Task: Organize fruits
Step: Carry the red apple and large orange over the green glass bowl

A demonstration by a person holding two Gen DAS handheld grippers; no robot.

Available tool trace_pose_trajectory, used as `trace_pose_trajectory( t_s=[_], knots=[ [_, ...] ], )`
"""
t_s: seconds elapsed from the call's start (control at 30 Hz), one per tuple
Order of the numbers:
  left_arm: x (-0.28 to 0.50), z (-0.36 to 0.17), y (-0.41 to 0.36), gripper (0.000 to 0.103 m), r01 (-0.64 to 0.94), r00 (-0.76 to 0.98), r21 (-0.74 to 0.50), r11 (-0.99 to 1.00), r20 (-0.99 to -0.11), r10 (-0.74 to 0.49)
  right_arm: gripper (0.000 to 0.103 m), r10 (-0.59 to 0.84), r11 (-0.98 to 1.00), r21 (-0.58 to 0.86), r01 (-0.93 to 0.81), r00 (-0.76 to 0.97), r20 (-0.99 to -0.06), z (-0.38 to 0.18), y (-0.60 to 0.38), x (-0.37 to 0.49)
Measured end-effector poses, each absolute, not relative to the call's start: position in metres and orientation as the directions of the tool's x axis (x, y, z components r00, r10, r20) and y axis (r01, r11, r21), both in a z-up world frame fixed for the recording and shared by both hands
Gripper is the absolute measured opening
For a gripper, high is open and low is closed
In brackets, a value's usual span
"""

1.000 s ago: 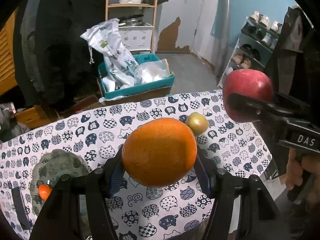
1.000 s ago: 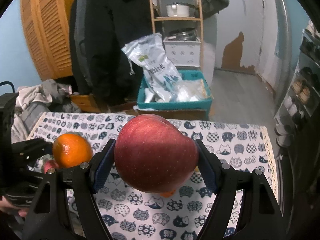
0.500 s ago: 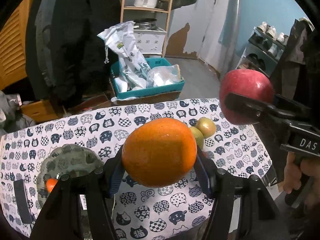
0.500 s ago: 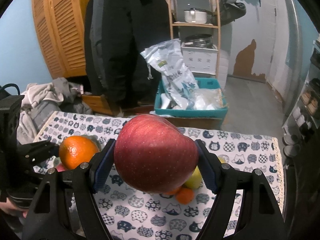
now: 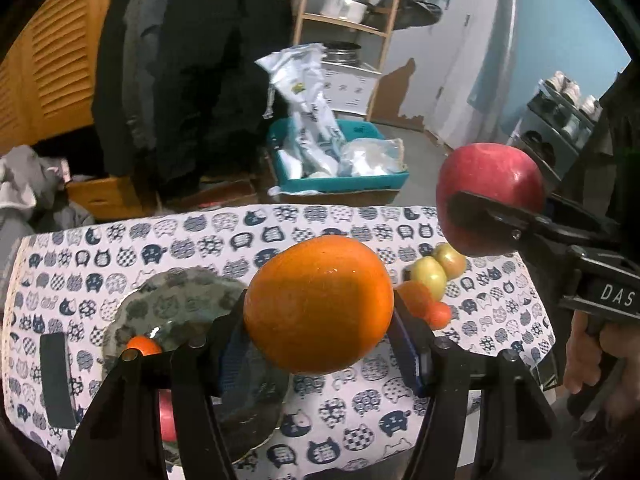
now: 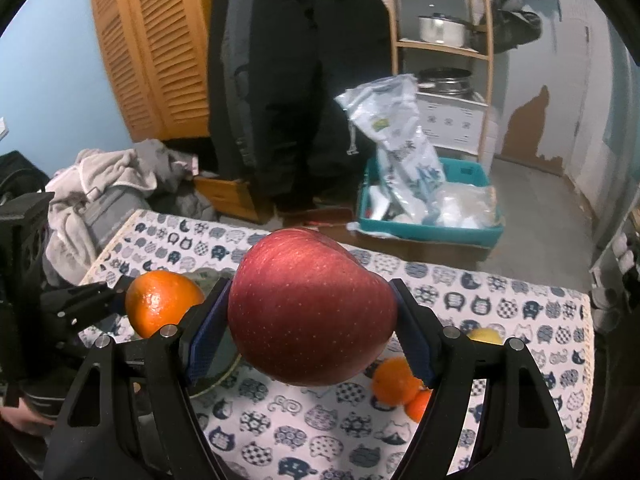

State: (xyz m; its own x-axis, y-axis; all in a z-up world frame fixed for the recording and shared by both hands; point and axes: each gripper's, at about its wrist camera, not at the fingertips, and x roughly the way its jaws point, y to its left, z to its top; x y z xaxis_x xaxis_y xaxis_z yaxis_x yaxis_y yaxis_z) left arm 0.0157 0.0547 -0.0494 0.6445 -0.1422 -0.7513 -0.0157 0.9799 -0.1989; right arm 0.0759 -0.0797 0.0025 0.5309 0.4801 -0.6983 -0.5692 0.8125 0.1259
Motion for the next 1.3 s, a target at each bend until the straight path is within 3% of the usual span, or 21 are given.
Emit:
trace_pose_trajectory(
  t_s=[0.77, 1.3],
  knots=[
    [-0.010, -0.072, 0.144, 0.065, -0.193, 0.629, -0.243, 0.950, -0.774, -0.070, 0.077, 0.534, 0.730, 0.149, -0.667, 0.420, -0.734, -0.018, 0.023, 0.078],
    [-0.013, -0.119, 0.181, 0.065, -0.290, 0.549, -0.214, 0.933, -0.835, -0.021, 0.077, 0.498, 0.705, 0.169, -0.688, 0.311, -0.810, -0.079, 0.067, 0.084]
  ],
)
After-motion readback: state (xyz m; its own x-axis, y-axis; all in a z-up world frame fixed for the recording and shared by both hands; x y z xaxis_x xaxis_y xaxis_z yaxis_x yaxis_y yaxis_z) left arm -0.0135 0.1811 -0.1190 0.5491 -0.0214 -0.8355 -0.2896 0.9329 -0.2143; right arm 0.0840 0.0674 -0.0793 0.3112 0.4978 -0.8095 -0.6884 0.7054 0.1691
